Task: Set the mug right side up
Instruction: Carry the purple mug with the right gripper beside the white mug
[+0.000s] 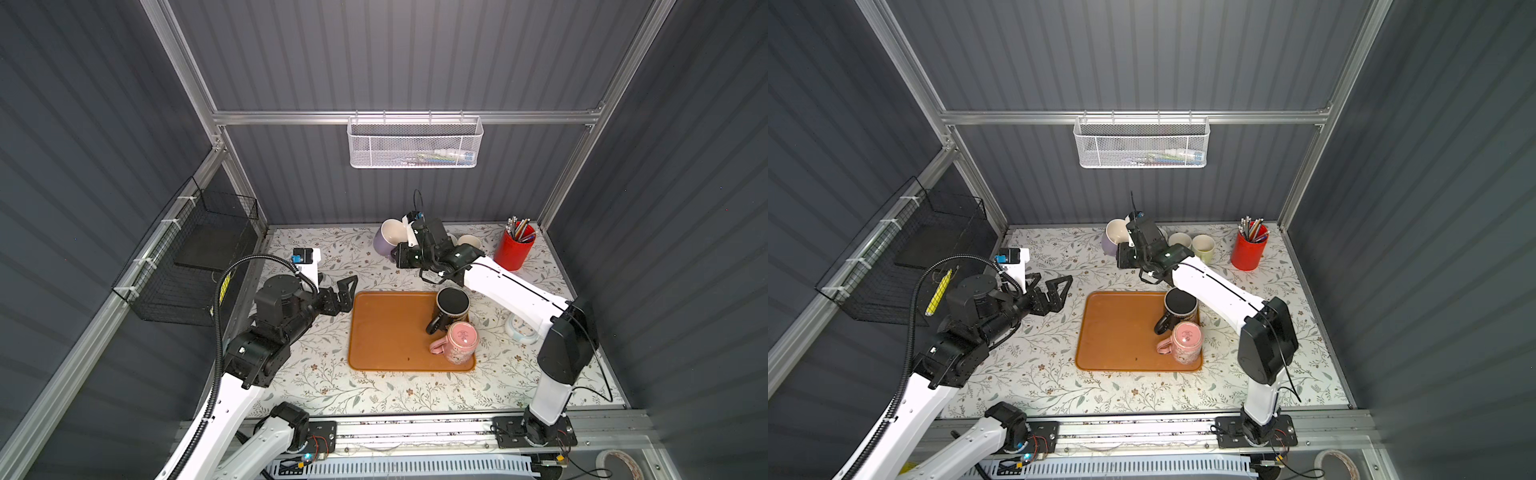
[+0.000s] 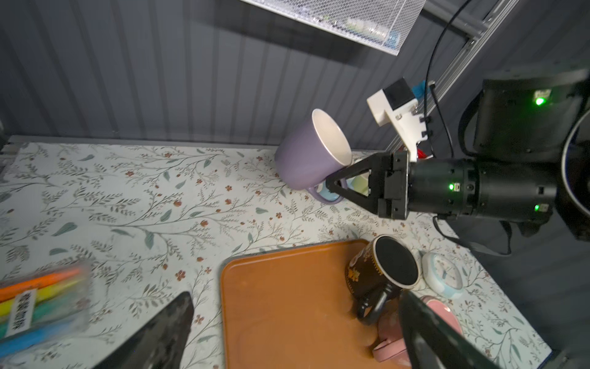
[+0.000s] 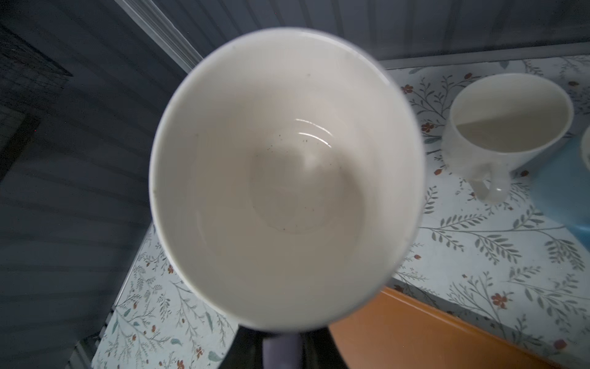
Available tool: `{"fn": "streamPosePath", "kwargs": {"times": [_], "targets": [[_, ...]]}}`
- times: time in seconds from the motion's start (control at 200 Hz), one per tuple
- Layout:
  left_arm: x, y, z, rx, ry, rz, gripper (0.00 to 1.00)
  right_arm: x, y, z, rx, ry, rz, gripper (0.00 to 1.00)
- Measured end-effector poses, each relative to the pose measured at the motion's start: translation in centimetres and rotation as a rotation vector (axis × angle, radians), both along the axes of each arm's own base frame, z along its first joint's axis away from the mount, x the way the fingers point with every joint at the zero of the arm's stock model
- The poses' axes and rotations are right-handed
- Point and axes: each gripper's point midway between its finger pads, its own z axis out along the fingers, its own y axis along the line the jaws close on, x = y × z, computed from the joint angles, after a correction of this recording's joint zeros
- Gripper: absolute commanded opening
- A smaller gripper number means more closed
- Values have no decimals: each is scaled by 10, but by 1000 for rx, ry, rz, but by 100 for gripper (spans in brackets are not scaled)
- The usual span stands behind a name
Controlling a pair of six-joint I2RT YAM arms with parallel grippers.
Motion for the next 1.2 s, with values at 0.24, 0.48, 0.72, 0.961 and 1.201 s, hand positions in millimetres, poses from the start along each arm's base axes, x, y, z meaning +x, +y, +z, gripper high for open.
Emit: {"fn": "streamPosePath", "kwargs": {"times": [0.24,0.48,0.72,0.961,1.201], "targets": [[-4,15,-16,65,45,56,100,23,9,-28,-112,21,-69,0],[-11,22,-27,83,54,73,100,44,23,-53,-181,38,-128,0],[-11,22,-45,102,88,73,100,60,23,-80,-239,54,-185,0],[-11,21,-64,114,124,70,100,70,16,-103,-284,69,-236,0],[-10,19,-78,121,157,63,100,85,3,-118,-295,92,-282,0]]}}
